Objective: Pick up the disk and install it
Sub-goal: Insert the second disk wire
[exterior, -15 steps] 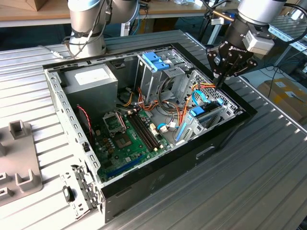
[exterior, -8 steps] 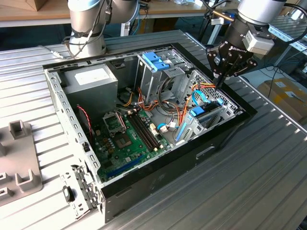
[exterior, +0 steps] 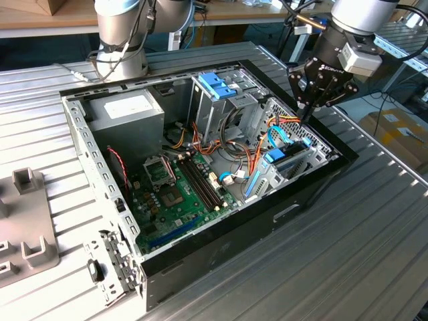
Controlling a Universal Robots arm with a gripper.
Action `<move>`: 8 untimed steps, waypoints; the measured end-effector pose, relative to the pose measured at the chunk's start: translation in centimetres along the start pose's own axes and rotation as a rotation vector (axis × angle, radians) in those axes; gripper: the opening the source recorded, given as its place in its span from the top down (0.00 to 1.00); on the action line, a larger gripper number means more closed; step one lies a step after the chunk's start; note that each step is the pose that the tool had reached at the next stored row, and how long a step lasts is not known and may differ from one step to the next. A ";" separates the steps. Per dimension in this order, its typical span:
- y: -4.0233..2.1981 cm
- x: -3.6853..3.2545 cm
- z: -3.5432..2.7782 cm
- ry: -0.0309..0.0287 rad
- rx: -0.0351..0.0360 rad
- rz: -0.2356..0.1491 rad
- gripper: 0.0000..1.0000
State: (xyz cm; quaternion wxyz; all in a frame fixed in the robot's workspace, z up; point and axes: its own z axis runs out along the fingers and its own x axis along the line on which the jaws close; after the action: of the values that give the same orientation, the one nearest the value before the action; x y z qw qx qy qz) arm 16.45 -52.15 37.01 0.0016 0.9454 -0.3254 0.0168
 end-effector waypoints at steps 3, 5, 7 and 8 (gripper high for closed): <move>0.00 0.00 0.00 0.0004 -0.0015 0.045 0.84; 0.00 0.00 0.01 0.0006 -0.0024 0.075 0.84; 0.00 0.00 0.01 0.0008 -0.0031 0.096 0.84; 0.00 0.00 0.01 0.0008 -0.0034 0.103 0.84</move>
State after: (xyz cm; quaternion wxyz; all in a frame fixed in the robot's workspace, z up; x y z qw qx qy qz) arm 16.45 -52.15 37.00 0.0025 0.9274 -0.3736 0.0167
